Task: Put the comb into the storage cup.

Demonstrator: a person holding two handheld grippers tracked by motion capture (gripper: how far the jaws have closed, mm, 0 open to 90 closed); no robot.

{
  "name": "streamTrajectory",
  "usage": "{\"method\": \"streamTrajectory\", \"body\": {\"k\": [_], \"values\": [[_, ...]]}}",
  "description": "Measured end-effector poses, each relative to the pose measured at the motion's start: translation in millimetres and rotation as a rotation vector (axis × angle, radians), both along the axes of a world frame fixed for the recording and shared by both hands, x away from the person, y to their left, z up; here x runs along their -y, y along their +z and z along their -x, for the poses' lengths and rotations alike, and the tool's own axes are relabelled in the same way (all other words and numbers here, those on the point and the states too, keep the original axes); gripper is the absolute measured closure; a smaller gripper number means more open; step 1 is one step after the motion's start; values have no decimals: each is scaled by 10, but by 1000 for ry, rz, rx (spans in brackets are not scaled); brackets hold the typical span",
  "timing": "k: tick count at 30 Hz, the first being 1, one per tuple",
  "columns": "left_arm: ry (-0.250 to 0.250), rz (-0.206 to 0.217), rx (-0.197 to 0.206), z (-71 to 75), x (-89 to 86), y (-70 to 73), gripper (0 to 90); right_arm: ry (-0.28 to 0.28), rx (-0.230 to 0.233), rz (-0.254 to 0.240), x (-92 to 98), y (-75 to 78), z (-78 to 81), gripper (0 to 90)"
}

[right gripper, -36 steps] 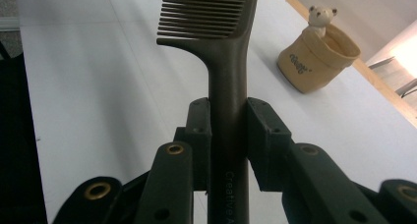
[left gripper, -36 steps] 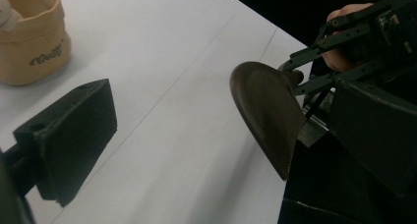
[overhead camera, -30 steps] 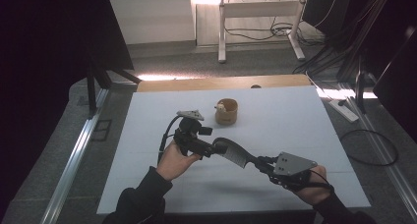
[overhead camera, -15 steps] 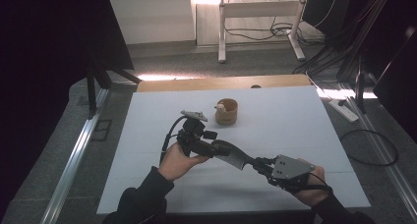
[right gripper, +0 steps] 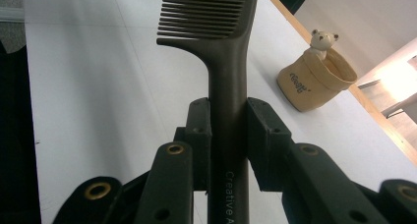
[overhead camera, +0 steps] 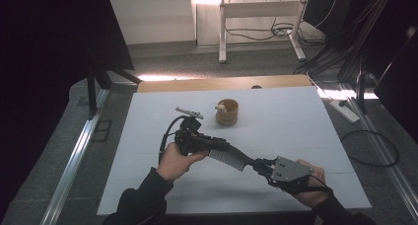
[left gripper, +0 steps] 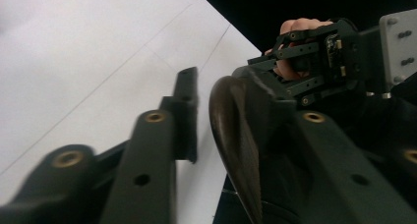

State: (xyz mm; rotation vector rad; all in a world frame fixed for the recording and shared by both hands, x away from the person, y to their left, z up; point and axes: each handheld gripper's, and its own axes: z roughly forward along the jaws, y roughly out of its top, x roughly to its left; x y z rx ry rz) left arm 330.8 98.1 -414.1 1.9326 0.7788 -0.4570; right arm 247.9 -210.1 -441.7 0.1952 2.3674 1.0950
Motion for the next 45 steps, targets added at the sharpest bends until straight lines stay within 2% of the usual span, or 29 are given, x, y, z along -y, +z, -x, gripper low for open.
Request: {"method": "streamTrajectory", "body": {"k": [2, 7, 13, 18, 20, 25, 27, 34, 40, 45], "values": [[-2, 13, -12, -5, -7, -5, 741, 1, 3, 0, -3, -1, 2, 729], [-19, 59, -60, -24, -25, -32, 786, 7, 7, 8, -4, -6, 2, 728], [-20, 84, -106, -35, -34, -66, 823, 5, 25, 28, -17, -23, 5, 728], [-15, 102, -104, -32, -40, -60, 834, 3, 31, 15, -15, -32, 0, 719], [-19, 101, -88, -25, -39, -52, 834, 3, 27, 12, -15, -33, -3, 714], [-13, 90, -62, -13, -37, -27, 834, -1, 9, -2, -6, -33, -11, 634], [-7, 85, -53, -13, -47, -23, 835, -1, -7, -9, 0, -29, -21, 595], [11, 71, -21, -3, -77, 7, 835, -57, -111, -37, 18, -42, -93, 463], [29, 69, -9, -14, -121, 7, 834, -77, -162, -58, 52, -37, -135, 373], [40, 73, 1, -18, -143, 10, 834, -91, -236, -72, 86, -54, -193, 322]]}}
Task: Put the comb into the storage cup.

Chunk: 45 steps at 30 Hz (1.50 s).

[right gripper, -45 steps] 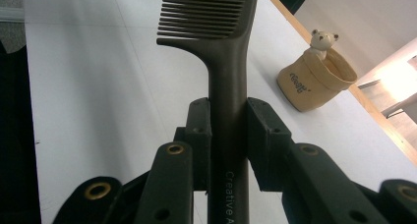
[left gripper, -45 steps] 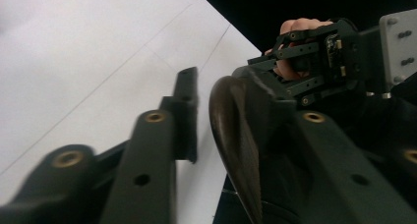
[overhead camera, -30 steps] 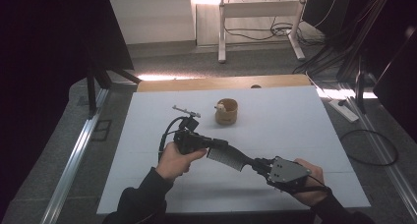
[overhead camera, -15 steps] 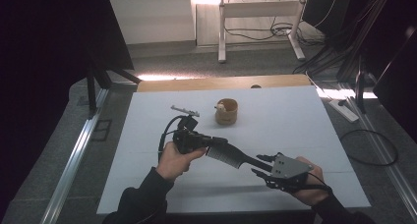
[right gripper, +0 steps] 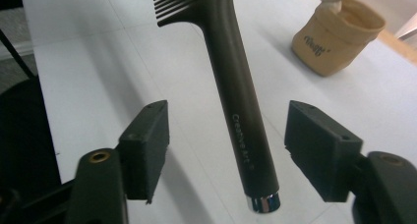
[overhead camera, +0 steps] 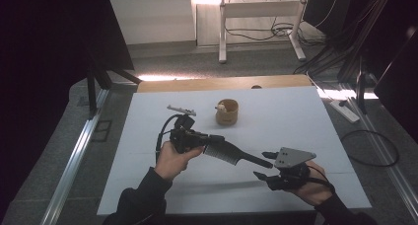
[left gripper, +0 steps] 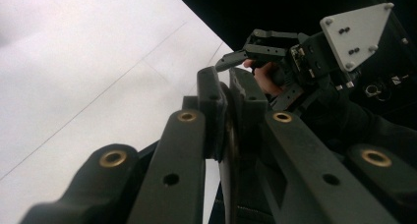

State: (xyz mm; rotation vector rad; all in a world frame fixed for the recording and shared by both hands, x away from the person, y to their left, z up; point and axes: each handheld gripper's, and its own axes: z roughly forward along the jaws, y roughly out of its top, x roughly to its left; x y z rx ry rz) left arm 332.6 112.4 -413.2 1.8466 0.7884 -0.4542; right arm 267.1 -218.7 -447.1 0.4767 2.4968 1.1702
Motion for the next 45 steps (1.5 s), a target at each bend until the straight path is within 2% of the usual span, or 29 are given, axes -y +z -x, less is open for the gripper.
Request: {"method": "streamTrajectory", "body": {"k": [7, 15, 23, 33, 41, 45], "values": [[21, -9, 28, 3, -39, 27, 834, -19, -82, -8, 36, -37, -69, 246], [40, -16, 48, 1, -90, 49, 834, -32, -126, -7, 73, -68, -116, 158], [59, -19, 60, -11, -145, 62, 834, -53, -127, -11, 138, -106, -147, 71], [89, -21, 74, -47, -249, 88, 834, -90, -137, -9, 220, -129, -167, 25], [121, -28, 76, -94, -343, 98, 834, -146, -173, -16, 309, -141, -182, 7], [136, -31, 71, -135, -385, 104, 834, -153, -191, -22, 339, -138, -171, 7]]}}
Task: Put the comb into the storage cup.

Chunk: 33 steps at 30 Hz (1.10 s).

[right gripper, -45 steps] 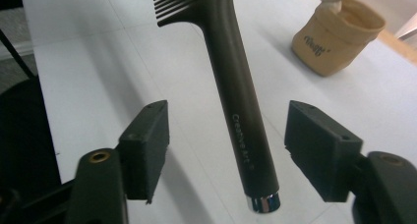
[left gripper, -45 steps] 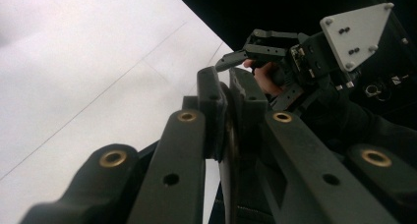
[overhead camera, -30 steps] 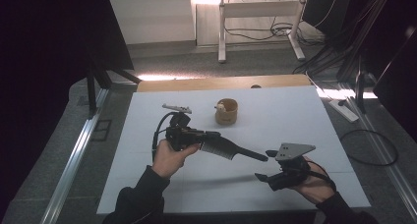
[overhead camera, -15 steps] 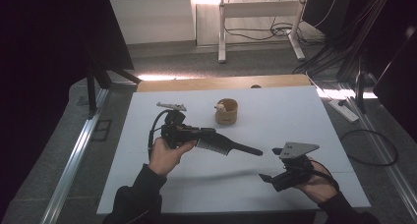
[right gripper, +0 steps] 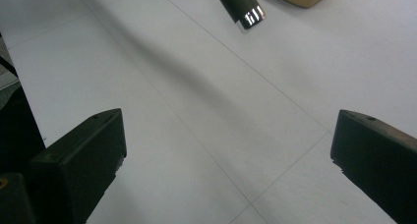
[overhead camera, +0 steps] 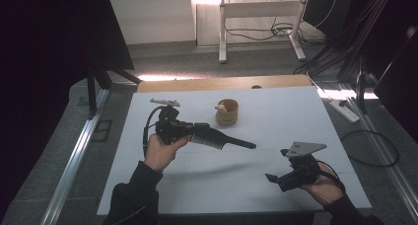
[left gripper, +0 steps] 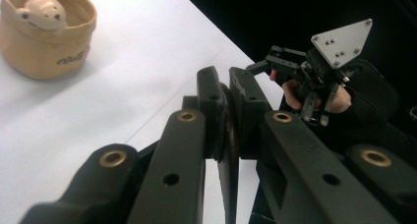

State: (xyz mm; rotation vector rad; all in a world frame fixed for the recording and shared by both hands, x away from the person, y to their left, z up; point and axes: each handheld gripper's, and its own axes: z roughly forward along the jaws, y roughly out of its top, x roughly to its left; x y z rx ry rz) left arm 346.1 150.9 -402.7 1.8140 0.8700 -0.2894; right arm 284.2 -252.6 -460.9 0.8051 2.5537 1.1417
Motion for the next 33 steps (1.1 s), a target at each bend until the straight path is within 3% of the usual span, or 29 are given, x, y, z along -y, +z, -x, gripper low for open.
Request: {"method": "streamTrajectory", "body": {"k": [10, 21, 33], "values": [[21, -13, 5, -67, -87, 67, 833, -38, -13, 20, 100, -8, 40, 1], [46, -10, -8, -158, -189, 102, 834, -119, -53, 12, 274, -12, 81, 0], [66, -13, -17, -272, -278, 172, 833, -201, -56, 17, 446, -15, 160, 0]]}}
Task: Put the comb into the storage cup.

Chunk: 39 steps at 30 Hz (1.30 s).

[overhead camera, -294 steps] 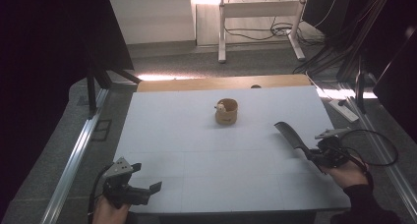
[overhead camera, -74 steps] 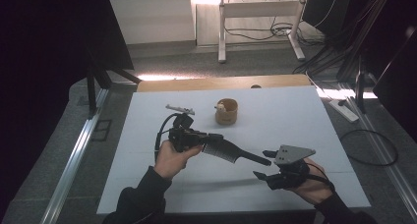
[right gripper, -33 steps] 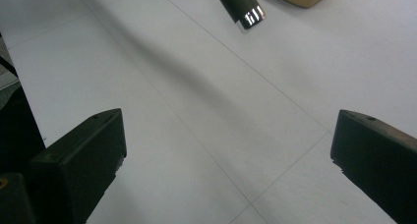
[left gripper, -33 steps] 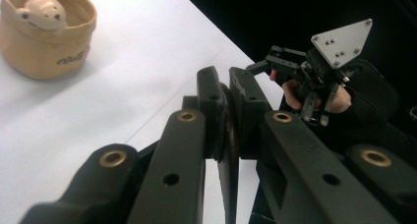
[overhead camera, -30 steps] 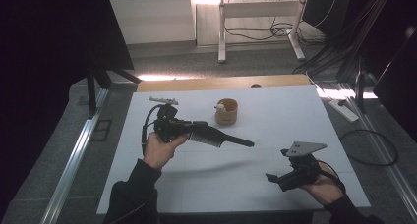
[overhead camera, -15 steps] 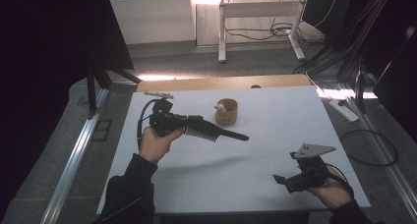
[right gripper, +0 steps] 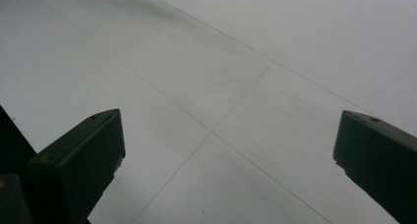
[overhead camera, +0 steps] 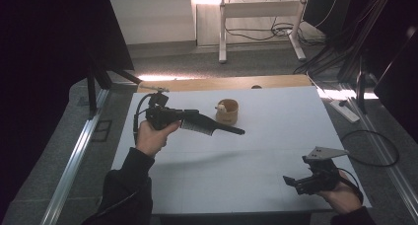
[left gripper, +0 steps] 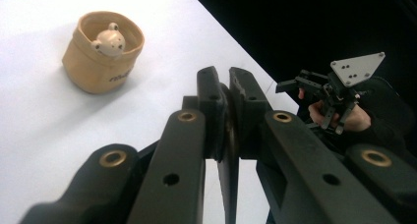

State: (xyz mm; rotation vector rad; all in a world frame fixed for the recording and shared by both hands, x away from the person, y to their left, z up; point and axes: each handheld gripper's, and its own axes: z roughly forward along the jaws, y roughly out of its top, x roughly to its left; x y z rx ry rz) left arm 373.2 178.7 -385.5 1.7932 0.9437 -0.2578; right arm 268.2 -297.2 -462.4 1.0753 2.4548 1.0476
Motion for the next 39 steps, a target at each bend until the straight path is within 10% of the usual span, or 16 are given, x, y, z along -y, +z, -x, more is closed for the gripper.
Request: {"method": "streamTrajectory", "body": {"k": [39], "values": [[101, -19, -12, -297, -306, 271, 833, -198, -37, 7, 322, 48, 249, 0]]}}
